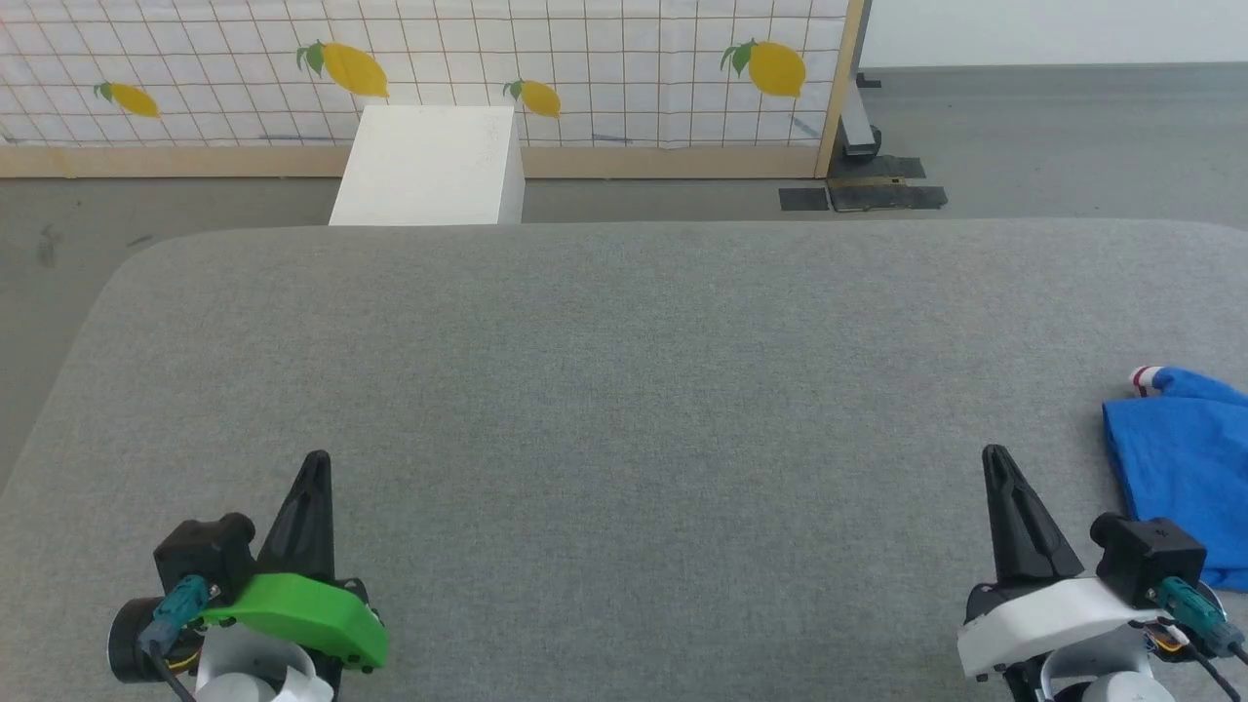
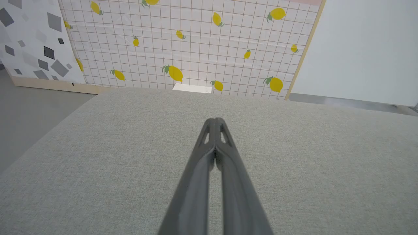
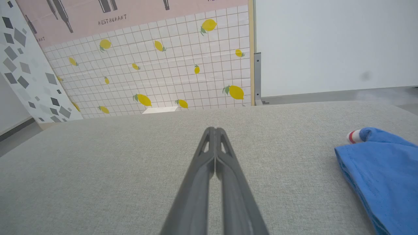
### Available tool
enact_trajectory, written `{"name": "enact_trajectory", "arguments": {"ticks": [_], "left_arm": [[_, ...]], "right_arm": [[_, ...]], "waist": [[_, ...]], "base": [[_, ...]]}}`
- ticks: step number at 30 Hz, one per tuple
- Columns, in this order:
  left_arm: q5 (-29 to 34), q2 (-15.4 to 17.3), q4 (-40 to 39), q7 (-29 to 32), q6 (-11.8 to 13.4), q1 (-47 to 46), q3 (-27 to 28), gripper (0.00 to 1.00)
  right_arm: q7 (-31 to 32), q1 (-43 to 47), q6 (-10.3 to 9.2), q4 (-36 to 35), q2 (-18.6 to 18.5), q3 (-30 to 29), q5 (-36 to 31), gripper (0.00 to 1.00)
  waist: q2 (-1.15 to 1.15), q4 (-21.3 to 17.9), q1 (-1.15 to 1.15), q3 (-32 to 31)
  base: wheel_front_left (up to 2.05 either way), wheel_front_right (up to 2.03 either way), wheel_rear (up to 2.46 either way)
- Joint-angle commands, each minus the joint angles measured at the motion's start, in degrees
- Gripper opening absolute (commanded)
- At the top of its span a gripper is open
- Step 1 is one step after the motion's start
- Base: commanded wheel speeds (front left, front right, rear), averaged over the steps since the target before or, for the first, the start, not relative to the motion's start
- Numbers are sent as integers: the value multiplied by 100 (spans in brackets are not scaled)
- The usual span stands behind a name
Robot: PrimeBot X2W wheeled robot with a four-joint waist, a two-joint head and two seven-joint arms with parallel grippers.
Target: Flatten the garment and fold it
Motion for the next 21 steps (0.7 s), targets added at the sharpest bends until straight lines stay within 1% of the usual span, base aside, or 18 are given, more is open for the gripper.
{"name": "enact_trajectory", "arguments": {"ticks": [1,21], "left_arm": [[160,-59,-34,25,-37,45,36,0],[643,-334,-177,251,-91,79,235,0]], "right_arm": [[39,6,-2,-57,3,17,-60,0],[264,10,-3,-248,5,55,-261,0]], "waist": [[0,-1,0,-1],[0,-13,0,-19]], "base": [[0,0,0],[0,0,0]]}}
